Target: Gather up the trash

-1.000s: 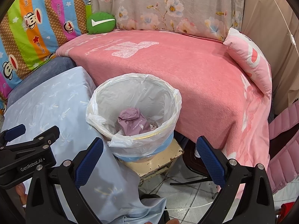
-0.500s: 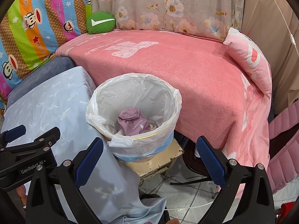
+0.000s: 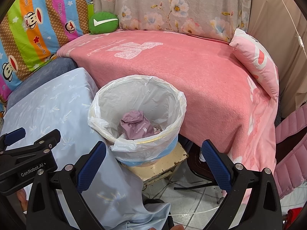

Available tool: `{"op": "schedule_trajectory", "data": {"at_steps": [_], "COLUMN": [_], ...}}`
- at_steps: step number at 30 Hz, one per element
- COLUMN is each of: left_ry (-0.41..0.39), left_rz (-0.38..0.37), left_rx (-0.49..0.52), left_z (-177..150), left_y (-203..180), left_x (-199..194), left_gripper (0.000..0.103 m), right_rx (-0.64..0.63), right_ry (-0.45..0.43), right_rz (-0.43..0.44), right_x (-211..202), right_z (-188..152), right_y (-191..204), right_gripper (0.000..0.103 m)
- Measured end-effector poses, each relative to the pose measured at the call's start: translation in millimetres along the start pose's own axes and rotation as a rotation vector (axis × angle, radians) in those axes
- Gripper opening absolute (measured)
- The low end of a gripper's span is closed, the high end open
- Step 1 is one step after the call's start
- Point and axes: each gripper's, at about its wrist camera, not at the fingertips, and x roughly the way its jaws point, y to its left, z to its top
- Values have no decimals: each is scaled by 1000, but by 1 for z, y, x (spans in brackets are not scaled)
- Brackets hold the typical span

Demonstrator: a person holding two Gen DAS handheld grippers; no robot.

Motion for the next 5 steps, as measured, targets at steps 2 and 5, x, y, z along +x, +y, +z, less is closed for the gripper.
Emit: {"op": "schedule_trajectory", "data": {"at_steps": [2,5], "left_ry": [-3,-5], "left_rz": [-1,-5], "left_rx": [0,6], "left_z": [0,1], "left_y": [1,1], "left_x": [0,-1], "left_gripper": [96,96], "right_rx": [-1,0], "right_ry": [1,1], "right_rz": [0,1], "right_x": [0,0], "right_z": [0,0], "right_y": [0,0], "right_gripper": [97,97]}}
